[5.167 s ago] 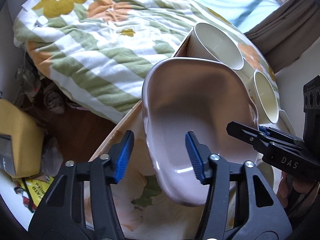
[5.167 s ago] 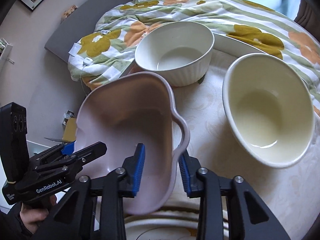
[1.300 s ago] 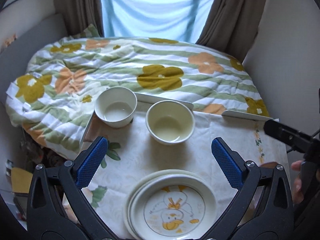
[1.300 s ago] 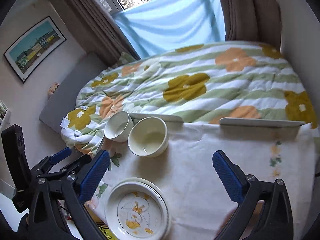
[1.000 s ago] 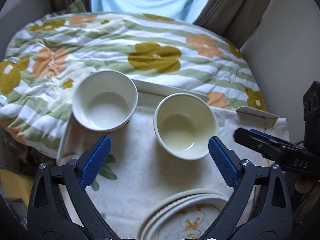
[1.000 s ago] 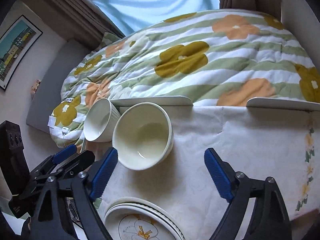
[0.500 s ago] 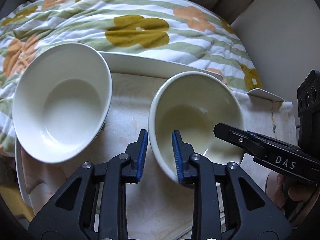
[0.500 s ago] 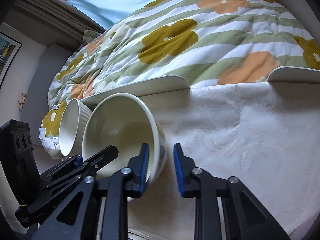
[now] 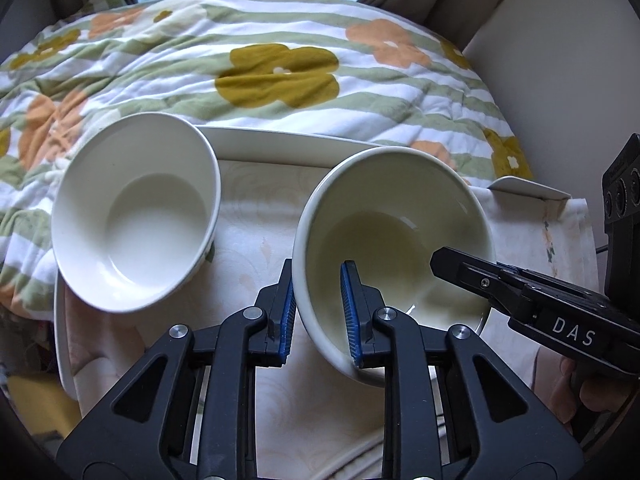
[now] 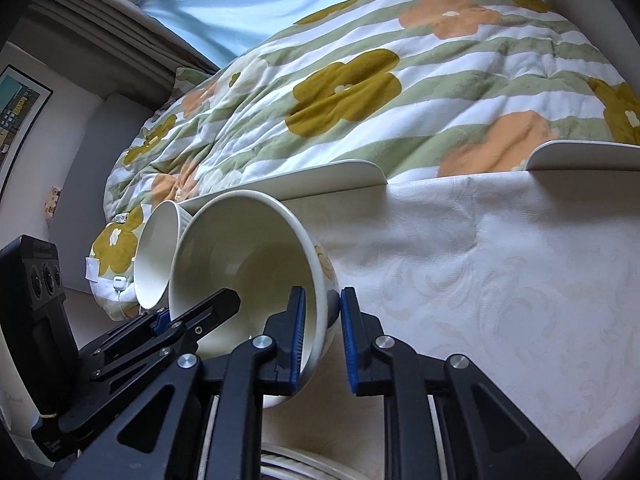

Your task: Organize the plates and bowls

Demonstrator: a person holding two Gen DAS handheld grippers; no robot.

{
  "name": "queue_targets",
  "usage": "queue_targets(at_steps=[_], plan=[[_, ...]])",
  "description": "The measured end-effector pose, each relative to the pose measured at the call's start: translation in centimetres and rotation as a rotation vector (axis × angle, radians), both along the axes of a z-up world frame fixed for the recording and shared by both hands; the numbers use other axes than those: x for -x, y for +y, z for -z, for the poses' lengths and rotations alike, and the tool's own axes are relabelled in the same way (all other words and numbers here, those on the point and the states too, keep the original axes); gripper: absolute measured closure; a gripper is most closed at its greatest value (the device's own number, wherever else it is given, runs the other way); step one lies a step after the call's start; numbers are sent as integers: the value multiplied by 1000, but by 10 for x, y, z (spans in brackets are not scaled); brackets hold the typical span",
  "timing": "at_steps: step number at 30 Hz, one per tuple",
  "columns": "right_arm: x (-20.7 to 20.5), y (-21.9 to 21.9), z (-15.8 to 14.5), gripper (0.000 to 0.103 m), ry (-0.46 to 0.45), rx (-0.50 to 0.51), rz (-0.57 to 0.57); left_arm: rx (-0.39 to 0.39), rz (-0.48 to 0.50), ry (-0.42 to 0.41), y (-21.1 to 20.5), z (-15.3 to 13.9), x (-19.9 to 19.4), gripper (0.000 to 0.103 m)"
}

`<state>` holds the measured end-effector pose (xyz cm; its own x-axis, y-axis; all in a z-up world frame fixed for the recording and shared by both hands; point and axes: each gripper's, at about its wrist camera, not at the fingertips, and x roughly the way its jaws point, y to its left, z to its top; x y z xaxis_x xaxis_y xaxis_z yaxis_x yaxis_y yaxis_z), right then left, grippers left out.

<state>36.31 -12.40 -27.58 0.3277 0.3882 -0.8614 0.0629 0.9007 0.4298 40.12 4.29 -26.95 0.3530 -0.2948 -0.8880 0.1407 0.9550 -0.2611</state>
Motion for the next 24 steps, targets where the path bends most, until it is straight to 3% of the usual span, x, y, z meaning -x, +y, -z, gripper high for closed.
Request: queue_targets(at_steps=[7, 15, 24], plan=[[32, -25, -38, 87, -46, -5, 27, 0, 25, -53, -28, -43, 31, 84], [99, -85, -88, 87, -125, -5, 54, -20, 66, -123, -95, -89, 91, 84], [176, -173, -115, 87, -161, -4, 64, 7, 82, -144, -186, -109, 164, 84]])
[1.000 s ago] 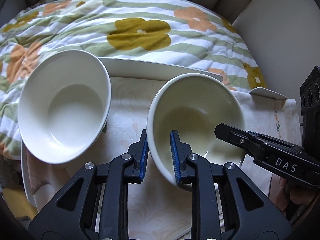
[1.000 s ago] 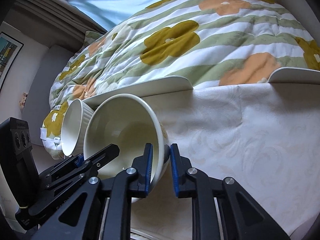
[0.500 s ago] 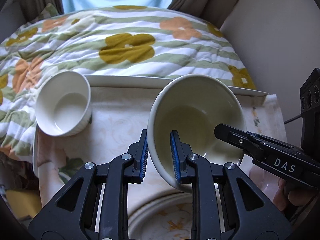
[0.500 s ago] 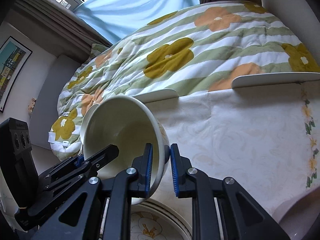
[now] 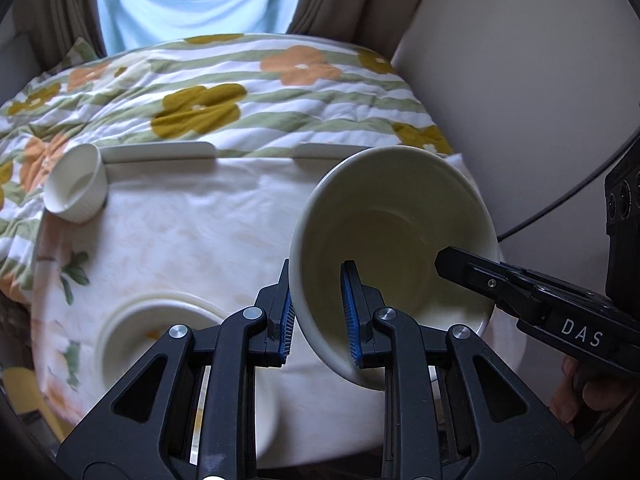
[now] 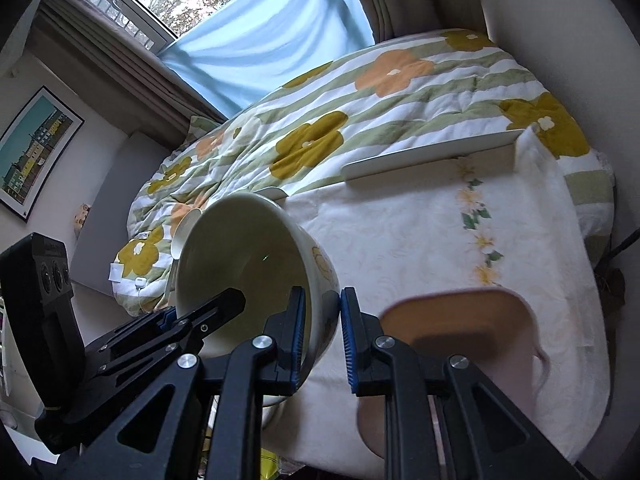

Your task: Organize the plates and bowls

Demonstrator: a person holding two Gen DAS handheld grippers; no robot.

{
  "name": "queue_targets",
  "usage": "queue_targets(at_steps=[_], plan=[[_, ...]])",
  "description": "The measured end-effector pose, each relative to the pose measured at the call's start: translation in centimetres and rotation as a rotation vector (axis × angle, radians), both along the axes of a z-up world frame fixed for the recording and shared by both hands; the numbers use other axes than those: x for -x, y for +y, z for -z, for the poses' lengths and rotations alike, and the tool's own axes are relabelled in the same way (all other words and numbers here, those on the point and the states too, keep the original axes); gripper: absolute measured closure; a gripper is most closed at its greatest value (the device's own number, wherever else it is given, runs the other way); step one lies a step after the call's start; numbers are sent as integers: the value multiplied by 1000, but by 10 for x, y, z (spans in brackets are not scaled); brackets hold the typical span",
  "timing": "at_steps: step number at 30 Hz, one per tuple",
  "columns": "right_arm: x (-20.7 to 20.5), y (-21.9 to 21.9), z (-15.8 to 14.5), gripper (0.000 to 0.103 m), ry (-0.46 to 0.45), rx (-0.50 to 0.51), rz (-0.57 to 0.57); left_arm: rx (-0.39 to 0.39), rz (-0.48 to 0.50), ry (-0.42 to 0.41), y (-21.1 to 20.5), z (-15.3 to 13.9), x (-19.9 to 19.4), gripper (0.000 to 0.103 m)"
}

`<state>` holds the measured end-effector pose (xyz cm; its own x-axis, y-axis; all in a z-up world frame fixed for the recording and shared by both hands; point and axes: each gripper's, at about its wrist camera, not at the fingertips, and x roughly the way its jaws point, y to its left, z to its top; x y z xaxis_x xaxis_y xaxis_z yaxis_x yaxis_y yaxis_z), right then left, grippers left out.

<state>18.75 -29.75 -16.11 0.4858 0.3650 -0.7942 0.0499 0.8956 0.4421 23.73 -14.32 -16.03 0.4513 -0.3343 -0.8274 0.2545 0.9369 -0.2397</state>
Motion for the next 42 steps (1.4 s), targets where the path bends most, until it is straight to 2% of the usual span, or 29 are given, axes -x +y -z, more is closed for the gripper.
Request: queue_targets(at_steps=[7, 16, 21, 27, 42], plan=[[41, -51, 6, 87, 39, 11, 43, -14, 59, 37, -63, 10, 31, 84], [58, -78, 56, 87, 166, 2, 115, -134, 195, 133, -114, 59, 32, 84], [56, -80, 76, 87, 221, 4, 137, -179, 247, 163, -122, 81, 26, 84], [54, -76, 87, 87, 251, 22, 158, -274, 312, 132, -132, 92, 21, 84], [51, -70, 96, 87, 283, 73, 209, -351, 372, 117, -141, 110, 18, 84]])
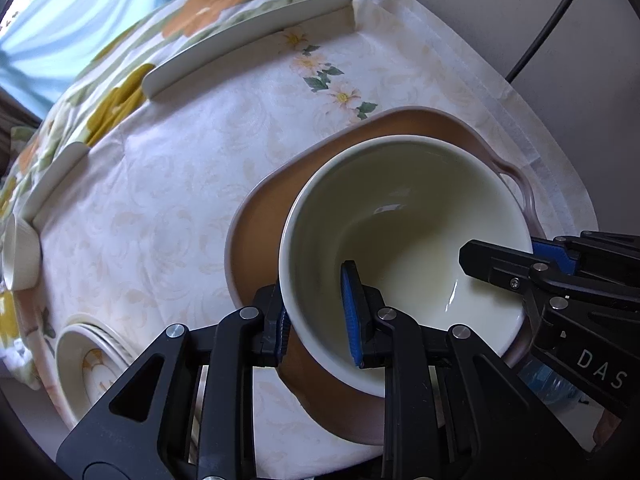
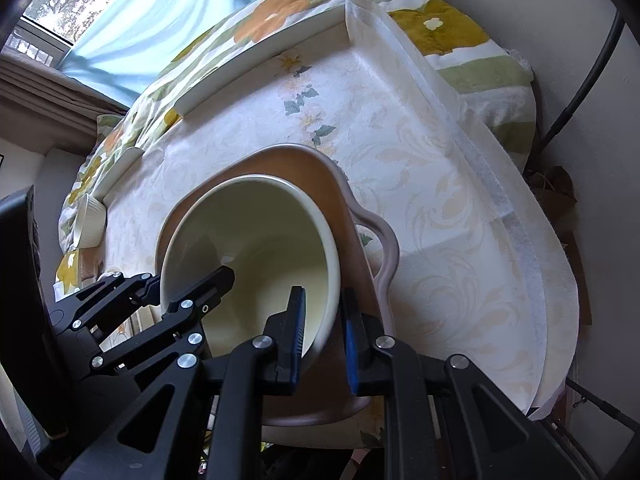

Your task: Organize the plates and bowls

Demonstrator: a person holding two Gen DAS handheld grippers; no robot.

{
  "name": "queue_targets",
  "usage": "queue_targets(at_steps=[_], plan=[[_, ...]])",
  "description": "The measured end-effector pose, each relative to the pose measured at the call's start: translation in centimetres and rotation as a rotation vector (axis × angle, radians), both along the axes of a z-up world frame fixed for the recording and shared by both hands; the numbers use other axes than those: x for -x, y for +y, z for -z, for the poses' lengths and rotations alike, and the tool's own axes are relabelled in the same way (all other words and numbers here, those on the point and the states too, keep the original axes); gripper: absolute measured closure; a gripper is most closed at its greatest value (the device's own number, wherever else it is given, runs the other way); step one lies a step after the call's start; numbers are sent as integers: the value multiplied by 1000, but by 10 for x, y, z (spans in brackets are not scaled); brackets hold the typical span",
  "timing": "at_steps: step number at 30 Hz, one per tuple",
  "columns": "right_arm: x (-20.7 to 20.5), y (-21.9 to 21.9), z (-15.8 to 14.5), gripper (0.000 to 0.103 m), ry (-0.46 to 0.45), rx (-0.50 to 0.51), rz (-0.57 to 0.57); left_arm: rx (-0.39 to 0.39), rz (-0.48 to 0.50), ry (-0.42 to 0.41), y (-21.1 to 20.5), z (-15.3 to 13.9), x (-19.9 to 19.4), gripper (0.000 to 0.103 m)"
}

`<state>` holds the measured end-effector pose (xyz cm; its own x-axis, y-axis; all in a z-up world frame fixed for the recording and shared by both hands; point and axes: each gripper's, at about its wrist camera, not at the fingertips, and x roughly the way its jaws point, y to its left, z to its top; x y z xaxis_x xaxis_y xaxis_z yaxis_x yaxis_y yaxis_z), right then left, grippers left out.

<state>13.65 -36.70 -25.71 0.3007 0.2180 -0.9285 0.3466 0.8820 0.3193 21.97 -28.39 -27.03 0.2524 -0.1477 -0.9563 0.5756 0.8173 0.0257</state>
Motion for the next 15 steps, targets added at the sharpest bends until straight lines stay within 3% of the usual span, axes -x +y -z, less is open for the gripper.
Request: queue_targets(at_steps=[15], plan=[[7, 0, -18, 87, -4, 34, 19, -4, 18, -61, -1, -17, 4, 84]])
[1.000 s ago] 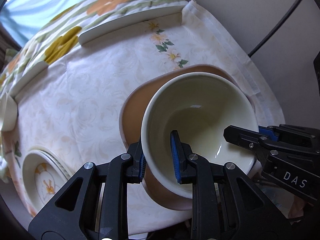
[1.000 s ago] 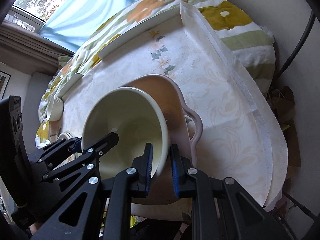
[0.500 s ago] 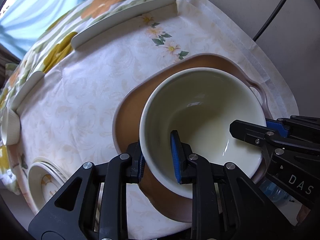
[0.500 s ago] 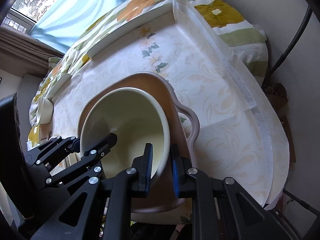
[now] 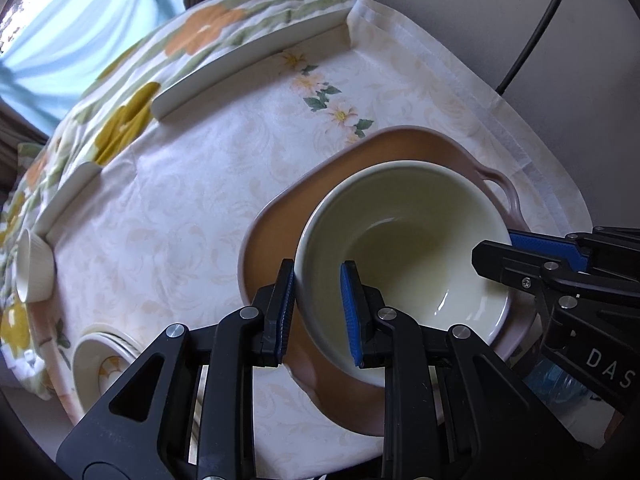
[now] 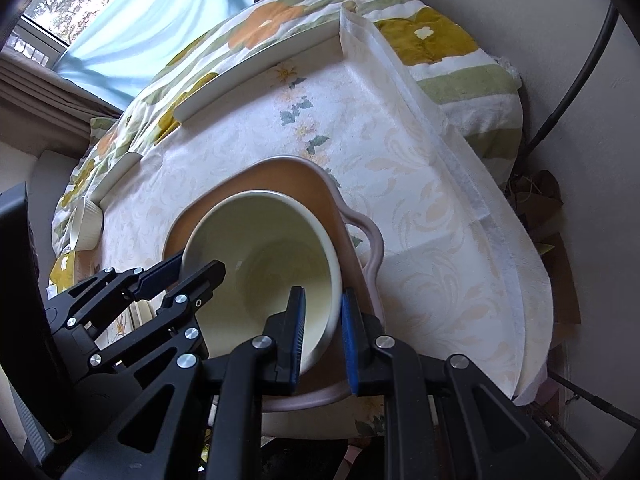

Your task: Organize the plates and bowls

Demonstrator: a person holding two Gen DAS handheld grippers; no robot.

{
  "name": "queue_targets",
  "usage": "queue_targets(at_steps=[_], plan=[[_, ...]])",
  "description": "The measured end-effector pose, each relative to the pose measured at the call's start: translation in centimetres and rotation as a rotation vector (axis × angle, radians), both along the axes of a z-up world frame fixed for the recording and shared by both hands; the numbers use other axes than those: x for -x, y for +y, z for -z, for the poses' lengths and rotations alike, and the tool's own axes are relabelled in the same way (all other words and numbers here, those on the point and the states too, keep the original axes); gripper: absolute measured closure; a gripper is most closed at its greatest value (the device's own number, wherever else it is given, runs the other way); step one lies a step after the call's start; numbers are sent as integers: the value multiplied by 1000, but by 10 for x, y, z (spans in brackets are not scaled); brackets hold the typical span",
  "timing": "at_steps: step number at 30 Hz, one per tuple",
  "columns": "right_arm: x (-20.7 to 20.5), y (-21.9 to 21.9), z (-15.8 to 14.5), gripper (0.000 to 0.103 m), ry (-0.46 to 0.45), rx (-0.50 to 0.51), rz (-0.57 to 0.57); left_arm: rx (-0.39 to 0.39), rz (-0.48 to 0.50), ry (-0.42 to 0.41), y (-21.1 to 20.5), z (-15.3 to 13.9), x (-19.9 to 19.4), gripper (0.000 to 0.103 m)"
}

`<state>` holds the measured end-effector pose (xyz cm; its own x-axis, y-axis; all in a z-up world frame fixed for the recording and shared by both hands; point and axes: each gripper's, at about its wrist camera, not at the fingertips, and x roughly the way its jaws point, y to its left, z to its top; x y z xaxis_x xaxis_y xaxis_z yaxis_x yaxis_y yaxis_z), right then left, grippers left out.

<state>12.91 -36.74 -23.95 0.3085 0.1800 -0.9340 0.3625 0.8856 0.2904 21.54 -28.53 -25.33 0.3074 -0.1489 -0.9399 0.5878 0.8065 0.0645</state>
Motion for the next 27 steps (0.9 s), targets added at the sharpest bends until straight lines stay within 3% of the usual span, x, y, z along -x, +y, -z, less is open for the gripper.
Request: queue_targets(at_steps=[5, 11, 16, 22, 23, 25, 27], plan=[[9, -5, -19, 87, -47, 3, 3, 16, -31, -14, 7, -11, 3, 84], [7, -4, -59, 87, -158, 22, -64, 112, -146, -84, 42, -59, 2, 84], [-15, 24, -84, 87, -240, 38, -216, 240, -350, -164, 111, -104, 3, 84], [-53, 84, -96, 87, -310, -6, -439, 290, -622, -227, 211, -128, 13, 84], [-60, 97, -98, 83, -317, -13, -471, 294, -667, -227, 229, -128, 13, 83], [-73, 121, -100, 63, -328, -30, -519, 305, -739, -216, 259, -125, 10, 82], [-86, 145, -103, 33, -348, -62, -563, 328, -809, -204, 291, -121, 7, 81]])
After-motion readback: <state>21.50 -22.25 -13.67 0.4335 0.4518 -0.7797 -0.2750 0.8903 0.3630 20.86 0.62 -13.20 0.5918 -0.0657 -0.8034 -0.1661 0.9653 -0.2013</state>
